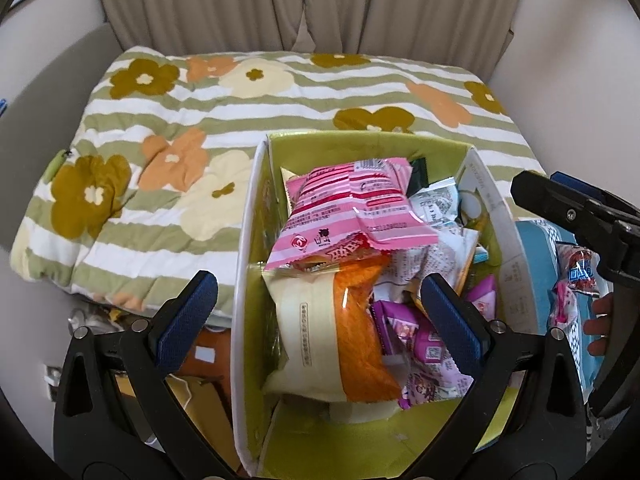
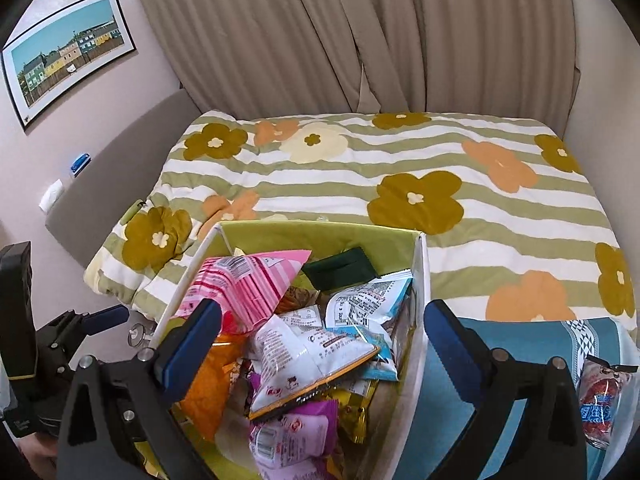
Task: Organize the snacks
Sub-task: 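Grasp the pink-white bag with left tool while right tool grasps chocolate chip bag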
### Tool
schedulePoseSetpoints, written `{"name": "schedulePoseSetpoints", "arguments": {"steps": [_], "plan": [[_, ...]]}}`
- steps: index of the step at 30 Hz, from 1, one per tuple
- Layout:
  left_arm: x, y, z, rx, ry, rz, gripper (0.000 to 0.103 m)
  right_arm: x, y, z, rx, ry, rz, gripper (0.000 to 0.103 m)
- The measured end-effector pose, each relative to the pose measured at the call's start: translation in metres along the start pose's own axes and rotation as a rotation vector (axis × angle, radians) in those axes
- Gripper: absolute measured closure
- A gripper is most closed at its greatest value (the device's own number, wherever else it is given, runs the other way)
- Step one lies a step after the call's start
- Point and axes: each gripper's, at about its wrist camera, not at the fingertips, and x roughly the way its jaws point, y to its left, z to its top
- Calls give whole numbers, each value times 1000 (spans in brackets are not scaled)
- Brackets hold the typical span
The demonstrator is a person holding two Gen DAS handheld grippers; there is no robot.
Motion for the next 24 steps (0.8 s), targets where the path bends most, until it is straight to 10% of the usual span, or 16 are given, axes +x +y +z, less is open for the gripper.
{"name": "schedulePoseSetpoints", "arguments": {"steps": [24], "plan": [[-79, -194, -43, 65, -138, 27, 2, -161, -110, -64, -18, -118, -192, 1]]}}
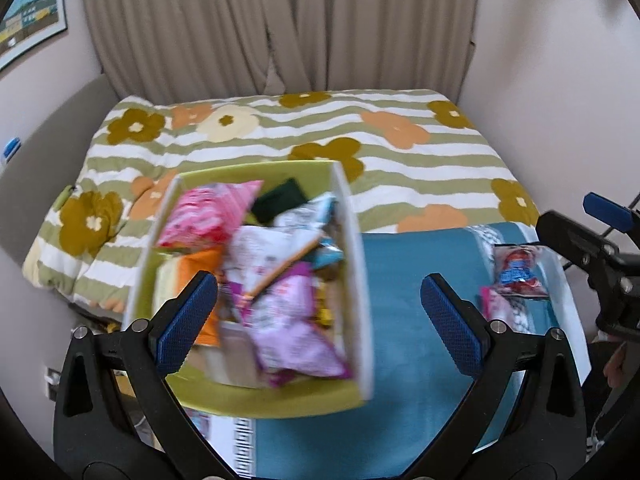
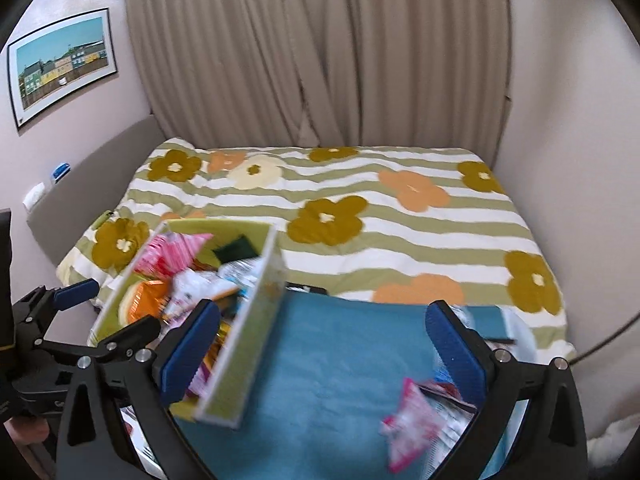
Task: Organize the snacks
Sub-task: 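Grasp the pink-white bag with left tool while right tool grasps chocolate chip bag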
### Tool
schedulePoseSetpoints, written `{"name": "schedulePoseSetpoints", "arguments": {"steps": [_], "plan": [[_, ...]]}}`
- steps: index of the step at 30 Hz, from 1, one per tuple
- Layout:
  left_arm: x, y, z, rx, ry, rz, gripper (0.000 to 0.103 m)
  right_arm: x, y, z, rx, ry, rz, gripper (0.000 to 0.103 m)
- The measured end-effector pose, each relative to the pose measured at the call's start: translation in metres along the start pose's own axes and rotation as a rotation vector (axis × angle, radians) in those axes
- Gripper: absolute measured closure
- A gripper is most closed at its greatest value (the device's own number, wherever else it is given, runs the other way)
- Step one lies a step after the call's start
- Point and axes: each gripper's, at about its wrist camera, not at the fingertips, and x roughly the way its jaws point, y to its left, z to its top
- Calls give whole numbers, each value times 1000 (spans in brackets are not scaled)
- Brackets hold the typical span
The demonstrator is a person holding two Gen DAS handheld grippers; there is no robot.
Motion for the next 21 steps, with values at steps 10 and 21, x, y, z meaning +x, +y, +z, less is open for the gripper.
{"name": "schedulePoseSetpoints", "arguments": {"steps": [10, 21], "plan": [[-2, -107, -22, 37, 11, -57, 2, -29, -83, -37, 18, 28, -42, 1], [33, -179, -55, 105, 126, -112, 2, -22, -152, -60, 66, 83, -54, 1]]}}
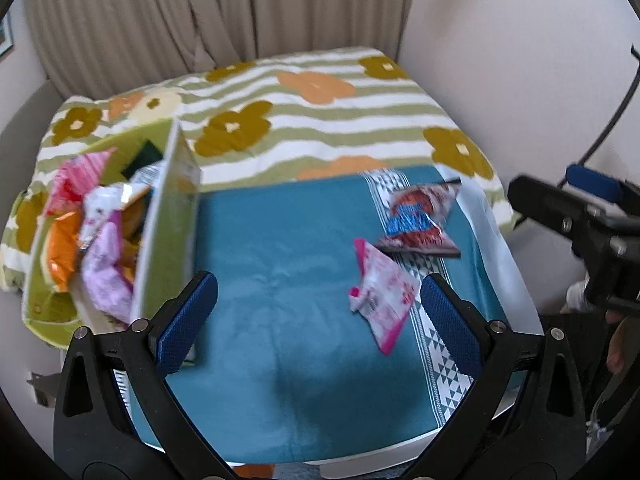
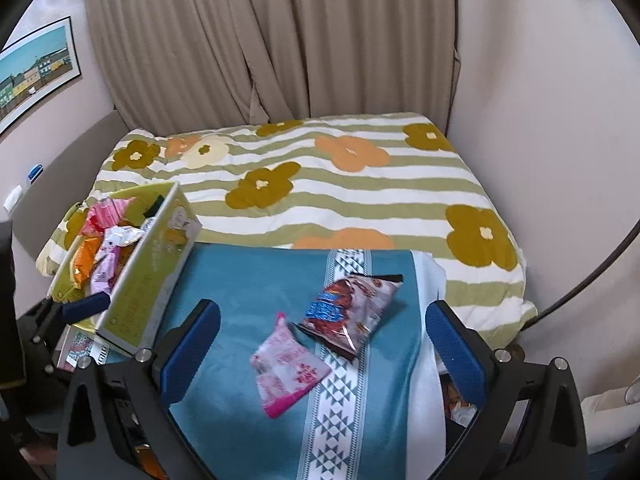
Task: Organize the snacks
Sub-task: 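Grasp the pink-white bag with left tool while right tool grasps chocolate chip bag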
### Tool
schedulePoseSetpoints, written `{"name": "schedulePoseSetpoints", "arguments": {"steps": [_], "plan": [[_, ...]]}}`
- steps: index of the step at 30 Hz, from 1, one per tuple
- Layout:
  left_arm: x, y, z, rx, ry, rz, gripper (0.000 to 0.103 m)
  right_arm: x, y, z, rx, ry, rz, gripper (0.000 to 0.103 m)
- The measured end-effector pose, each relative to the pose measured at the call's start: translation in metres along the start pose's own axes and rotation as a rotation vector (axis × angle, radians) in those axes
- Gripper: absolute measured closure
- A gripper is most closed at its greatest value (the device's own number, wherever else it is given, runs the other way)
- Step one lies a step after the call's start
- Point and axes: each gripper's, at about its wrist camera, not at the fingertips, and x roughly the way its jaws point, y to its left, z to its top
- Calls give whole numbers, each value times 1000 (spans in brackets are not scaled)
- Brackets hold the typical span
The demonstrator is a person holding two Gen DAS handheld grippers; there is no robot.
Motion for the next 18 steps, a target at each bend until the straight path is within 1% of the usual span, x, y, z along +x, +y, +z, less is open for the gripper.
{"name": "schedulePoseSetpoints", "arguments": {"steps": [2, 6, 11, 16, 18], "plan": [[15, -6, -3, 10, 28, -16, 2, 9, -7, -2, 4, 22, 5, 1], [52, -16, -8, 32, 89, -52, 2, 33, -24, -6, 51, 52, 43, 1], [90, -26, -12, 71, 148, -101, 2, 70, -40, -8, 93, 104, 80, 1], [120, -43, -16, 178, 196, -149, 2, 107, -50, -10, 135, 164, 97, 1], [131, -51, -20, 223, 211, -153, 2, 123, -54, -11, 158, 191, 107, 1]]}}
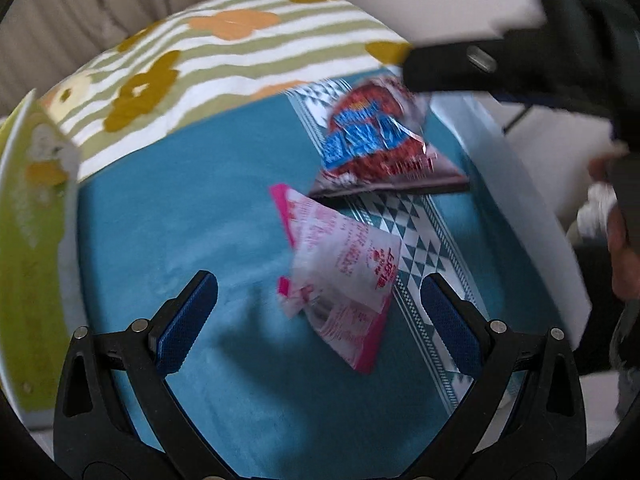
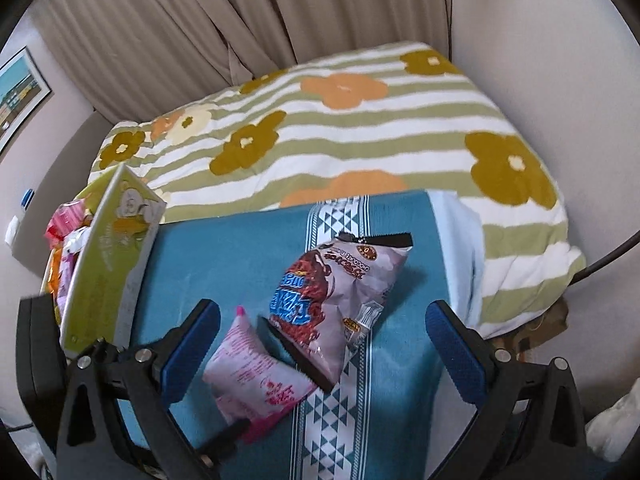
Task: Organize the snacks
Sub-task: 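Grasp the pink-white bag with left tool while right tool grasps chocolate chip bag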
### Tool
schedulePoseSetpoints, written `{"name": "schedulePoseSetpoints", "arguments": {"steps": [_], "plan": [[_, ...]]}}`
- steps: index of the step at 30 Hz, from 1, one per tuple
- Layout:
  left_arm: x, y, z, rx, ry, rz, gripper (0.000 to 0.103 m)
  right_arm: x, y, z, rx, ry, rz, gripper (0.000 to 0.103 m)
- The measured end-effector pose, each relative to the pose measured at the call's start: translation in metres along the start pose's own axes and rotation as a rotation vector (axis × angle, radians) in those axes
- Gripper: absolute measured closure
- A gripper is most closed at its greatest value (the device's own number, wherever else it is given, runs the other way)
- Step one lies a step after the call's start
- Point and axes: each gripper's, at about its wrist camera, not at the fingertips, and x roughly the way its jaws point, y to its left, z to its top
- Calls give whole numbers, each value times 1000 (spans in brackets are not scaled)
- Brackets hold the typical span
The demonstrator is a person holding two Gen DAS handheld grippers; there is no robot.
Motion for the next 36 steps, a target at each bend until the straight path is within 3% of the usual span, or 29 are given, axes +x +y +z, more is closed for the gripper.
{"name": "schedulePoseSetpoints", "arguments": {"steps": [7, 10, 17, 20, 26, 30, 36], "plan": [[43, -11, -1, 100, 63, -2, 3, 43, -13, 4, 63, 68, 41, 1], [55, -13, -2, 123, 82, -5, 21, 55, -16, 4, 81, 85, 49, 1], [51, -14, 0, 167, 48, -19, 45, 73, -15, 1, 71, 103, 60, 1], [50, -10, 0, 163, 48, -21, 51, 79, -14, 2, 67, 102, 65, 3], [47, 2, -2, 132, 45, -11, 56, 85, -16, 2, 62, 98, 77, 20], [43, 7, -6, 94, 43, 3, 57, 84, -13, -1, 35, 93, 75, 38], [24, 16, -10, 37, 7, 41, 57, 64, -7, -7, 9, 65, 73, 41]]}}
